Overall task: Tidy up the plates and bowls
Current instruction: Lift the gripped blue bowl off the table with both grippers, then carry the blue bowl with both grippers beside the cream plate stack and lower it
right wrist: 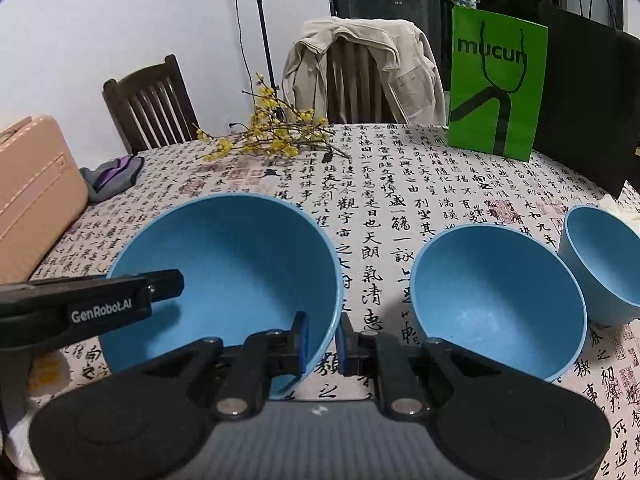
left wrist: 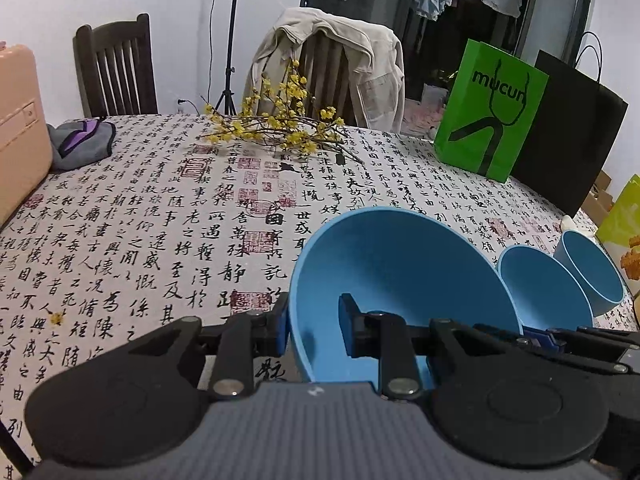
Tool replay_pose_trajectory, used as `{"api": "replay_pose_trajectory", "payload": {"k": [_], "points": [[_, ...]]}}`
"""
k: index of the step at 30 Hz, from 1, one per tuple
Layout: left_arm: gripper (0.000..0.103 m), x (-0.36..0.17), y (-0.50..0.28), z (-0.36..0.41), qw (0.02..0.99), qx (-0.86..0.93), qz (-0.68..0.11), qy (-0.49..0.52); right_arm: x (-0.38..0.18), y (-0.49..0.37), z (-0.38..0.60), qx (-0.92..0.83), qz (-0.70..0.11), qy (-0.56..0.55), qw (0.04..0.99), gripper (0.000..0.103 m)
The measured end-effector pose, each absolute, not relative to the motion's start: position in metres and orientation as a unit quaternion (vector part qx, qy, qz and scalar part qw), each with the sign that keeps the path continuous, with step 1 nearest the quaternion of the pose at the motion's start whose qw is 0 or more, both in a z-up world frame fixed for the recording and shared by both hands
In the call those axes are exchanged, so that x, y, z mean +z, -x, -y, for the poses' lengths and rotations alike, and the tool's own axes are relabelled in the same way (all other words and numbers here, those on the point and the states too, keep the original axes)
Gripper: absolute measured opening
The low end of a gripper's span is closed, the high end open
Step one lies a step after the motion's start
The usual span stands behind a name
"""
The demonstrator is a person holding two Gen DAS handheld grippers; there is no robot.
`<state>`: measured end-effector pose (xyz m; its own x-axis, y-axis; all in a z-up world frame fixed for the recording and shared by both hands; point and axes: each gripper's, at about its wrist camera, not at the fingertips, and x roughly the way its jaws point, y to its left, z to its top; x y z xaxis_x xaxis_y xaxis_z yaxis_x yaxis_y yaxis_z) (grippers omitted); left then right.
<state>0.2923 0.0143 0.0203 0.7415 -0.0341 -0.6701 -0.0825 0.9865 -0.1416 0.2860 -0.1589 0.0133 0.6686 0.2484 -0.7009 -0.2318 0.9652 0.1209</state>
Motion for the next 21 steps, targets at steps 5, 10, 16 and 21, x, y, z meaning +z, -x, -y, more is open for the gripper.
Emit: {"api": "replay_pose_trajectory", "payload": {"k": [5,10,16,21], "points": [[0.025,0.025,-0.284,-0.016,0.931,0.016,-0.354,0.082,0.017,-0.280,0.157,0.135,-0.382,-0.010,0.914,0.014],[0.025,0.028,-0.274,-0.019,0.933,0.020,-0.351,0.081,0.020,-0.273,0.153,0.140,-0.378,-0.011,0.915,0.014],[0.025,0.033,-0.261,-0.026,0.934,0.028,-0.346,0.085,0.023,-0.265,0.148,0.150,-0.376,-0.008,0.914,0.014],[0.025,0.037,-0.248,-0.033,0.935,0.038,-0.342,0.089,0.025,-0.257,0.141,0.163,-0.375,-0.011,0.913,0.014]]}}
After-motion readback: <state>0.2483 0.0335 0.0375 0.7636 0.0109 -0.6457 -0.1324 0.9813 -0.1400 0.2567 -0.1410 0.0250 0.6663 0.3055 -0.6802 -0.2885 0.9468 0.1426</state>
